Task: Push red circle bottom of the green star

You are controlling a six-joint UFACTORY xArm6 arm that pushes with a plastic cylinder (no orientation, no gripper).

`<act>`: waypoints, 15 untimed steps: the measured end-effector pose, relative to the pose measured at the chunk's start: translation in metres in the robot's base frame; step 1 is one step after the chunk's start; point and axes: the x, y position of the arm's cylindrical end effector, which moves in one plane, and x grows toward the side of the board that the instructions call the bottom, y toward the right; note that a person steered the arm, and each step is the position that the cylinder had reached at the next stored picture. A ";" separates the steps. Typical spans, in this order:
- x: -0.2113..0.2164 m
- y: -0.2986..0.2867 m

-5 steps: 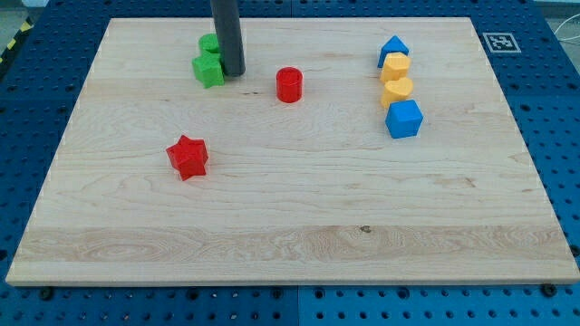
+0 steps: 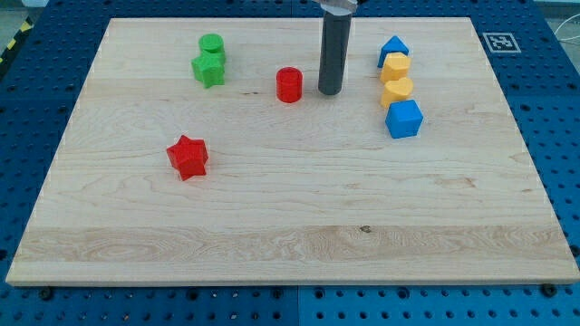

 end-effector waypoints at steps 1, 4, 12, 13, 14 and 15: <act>0.001 -0.022; -0.013 -0.050; -0.018 -0.098; -0.010 -0.104; -0.010 -0.118; -0.009 -0.131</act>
